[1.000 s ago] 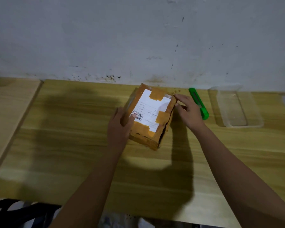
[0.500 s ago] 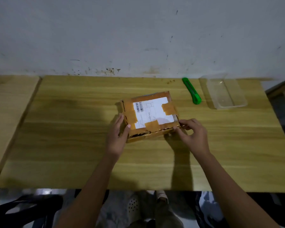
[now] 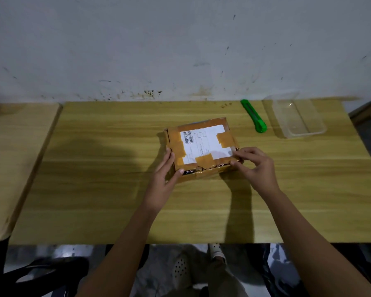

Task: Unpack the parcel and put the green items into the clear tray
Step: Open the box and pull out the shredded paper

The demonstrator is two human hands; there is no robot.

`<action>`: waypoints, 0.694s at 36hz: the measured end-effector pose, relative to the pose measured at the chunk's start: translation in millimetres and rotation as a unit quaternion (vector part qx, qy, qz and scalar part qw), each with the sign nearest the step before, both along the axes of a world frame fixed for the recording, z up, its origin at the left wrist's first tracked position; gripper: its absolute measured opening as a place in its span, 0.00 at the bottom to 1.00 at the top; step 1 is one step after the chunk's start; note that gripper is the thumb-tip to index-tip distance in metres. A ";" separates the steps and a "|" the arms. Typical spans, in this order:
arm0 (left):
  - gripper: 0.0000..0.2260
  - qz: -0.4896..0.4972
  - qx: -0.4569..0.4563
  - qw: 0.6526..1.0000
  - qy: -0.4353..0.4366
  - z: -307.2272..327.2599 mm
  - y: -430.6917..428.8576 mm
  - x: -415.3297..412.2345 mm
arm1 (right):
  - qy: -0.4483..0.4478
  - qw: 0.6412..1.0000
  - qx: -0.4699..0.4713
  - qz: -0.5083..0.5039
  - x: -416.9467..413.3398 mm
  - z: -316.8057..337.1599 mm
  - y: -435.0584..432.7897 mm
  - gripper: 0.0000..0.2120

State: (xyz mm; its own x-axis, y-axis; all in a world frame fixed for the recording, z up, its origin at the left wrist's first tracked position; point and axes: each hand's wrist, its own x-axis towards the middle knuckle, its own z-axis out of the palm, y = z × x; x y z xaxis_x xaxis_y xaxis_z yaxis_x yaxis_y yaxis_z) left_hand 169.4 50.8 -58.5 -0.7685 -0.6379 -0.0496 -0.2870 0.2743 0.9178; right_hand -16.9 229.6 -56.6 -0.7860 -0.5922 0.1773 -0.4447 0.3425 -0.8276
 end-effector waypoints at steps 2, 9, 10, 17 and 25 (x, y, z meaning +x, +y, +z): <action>0.24 -0.001 -0.030 1.000 -0.003 0.5 2.2 0.4 | -0.002 1.000 -0.006 -0.011 0.4 0.1 -1.6 0.15; 0.22 0.033 -0.113 0.993 -0.001 2.0 9.3 -6.8 | -0.015 0.997 -0.051 -0.056 4.7 0.3 -6.4 0.09; 0.21 0.044 -0.114 0.993 0.004 4.1 10.2 -8.8 | -0.017 0.997 -0.059 -0.057 4.9 2.0 -7.4 0.09; 0.17 0.112 -0.116 0.986 0.042 42.1 3.0 -35.2 | 0.054 0.987 -0.143 -0.053 -11.5 37.1 -29.9 0.06; 0.15 0.211 -0.157 0.963 0.059 80.5 -72.3 -114.7 | 0.075 0.975 -0.206 -0.032 -81.5 74.8 -108.2 0.11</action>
